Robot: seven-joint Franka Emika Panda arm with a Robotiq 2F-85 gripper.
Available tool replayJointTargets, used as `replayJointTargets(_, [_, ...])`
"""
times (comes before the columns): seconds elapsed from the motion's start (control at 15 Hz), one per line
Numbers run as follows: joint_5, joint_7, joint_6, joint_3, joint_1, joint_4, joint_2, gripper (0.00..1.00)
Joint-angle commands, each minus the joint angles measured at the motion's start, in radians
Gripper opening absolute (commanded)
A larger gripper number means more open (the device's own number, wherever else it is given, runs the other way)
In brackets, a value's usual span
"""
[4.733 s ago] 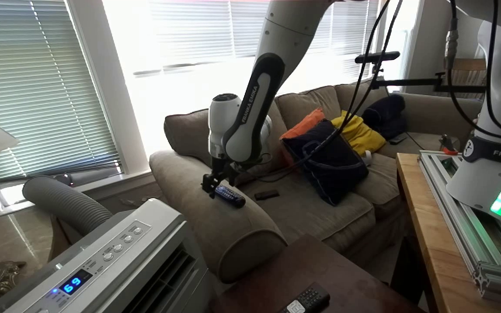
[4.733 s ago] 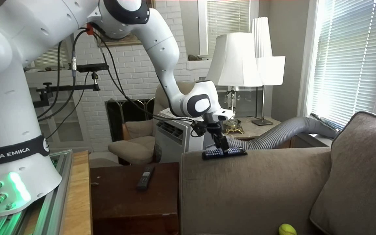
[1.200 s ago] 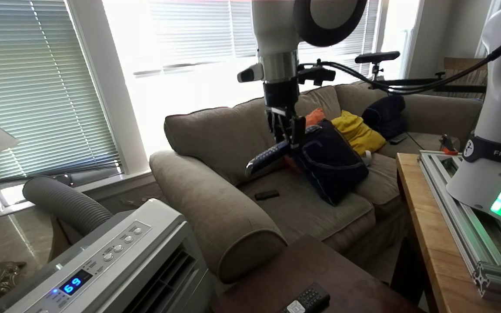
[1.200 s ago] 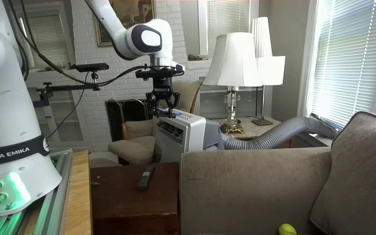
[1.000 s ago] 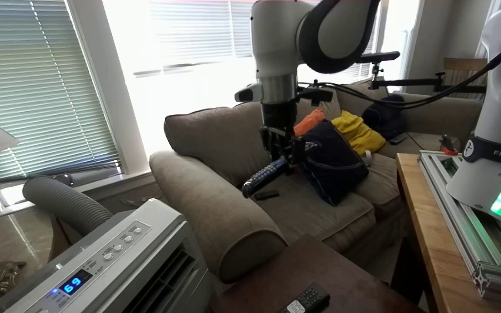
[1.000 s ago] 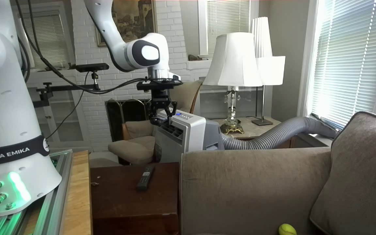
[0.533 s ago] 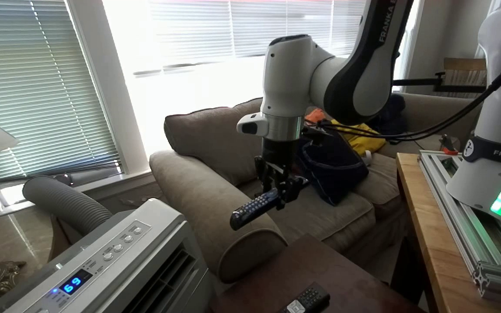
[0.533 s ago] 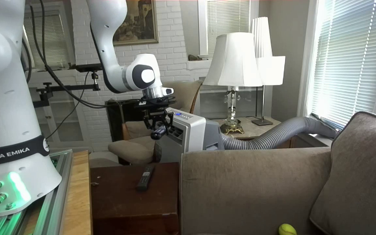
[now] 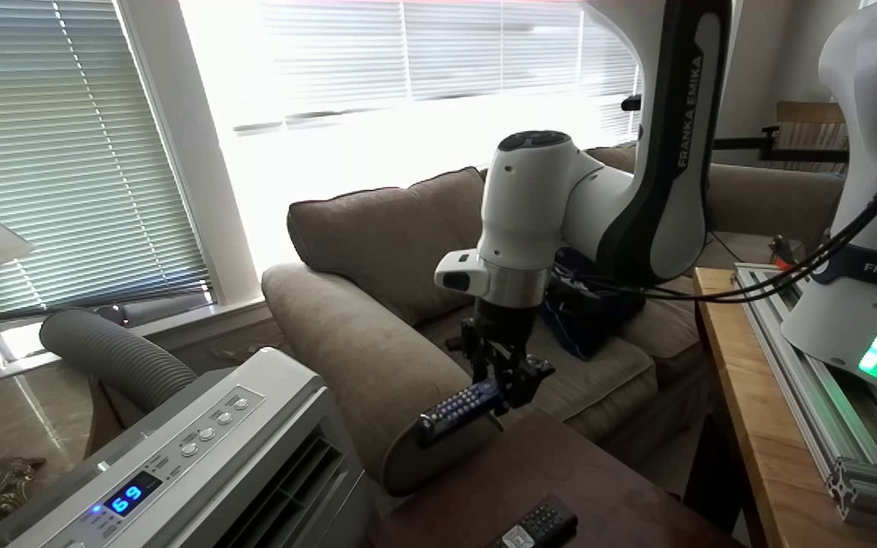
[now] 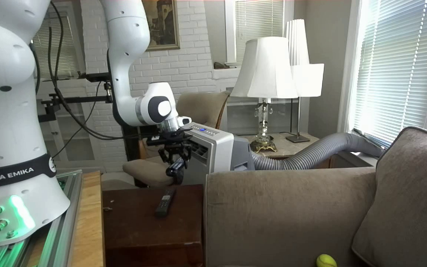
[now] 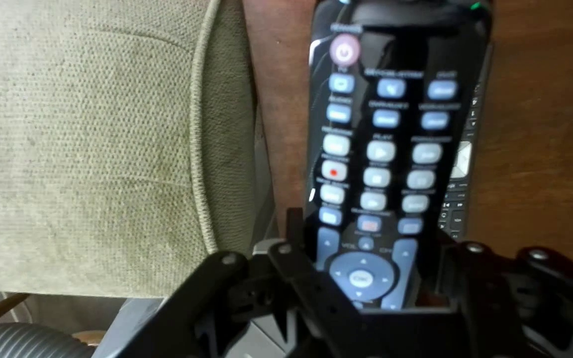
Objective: Pick up the remote from the sofa and put it on the table
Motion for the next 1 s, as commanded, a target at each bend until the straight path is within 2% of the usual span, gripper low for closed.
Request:
replayJointTargets(0.0, [0.008, 0.004, 0.107, -0.016, 0.039, 0.061, 0.150, 0.27])
replayJointTargets(0.2, [0.028, 0.000, 0.170, -0.056, 0.090, 0.136, 0.277, 0.27])
replayJointTargets(0.33, [0.100, -0.045, 0.188, -0.048, 0.094, 0.193, 0.349, 0.27])
replayJointTargets(0.4, [0.123, -0.048, 0.182, -0.052, 0.104, 0.225, 0.380, 0.27])
replayJointTargets(0.53, [0.126, -0.057, 0.121, -0.021, 0.075, 0.263, 0.395, 0.27])
replayJointTargets(0.6, [0.123, -0.055, 0.146, -0.025, 0.076, 0.208, 0.356, 0.52])
replayJointTargets(0.8, [0.123, -0.052, 0.138, -0.021, 0.075, 0.249, 0.391, 0.52])
replayJointTargets(0.87, [0.124, -0.056, 0.148, -0.036, 0.086, 0.251, 0.395, 0.27])
replayJointTargets(0.93, [0.121, -0.060, 0.156, -0.037, 0.087, 0.252, 0.402, 0.27])
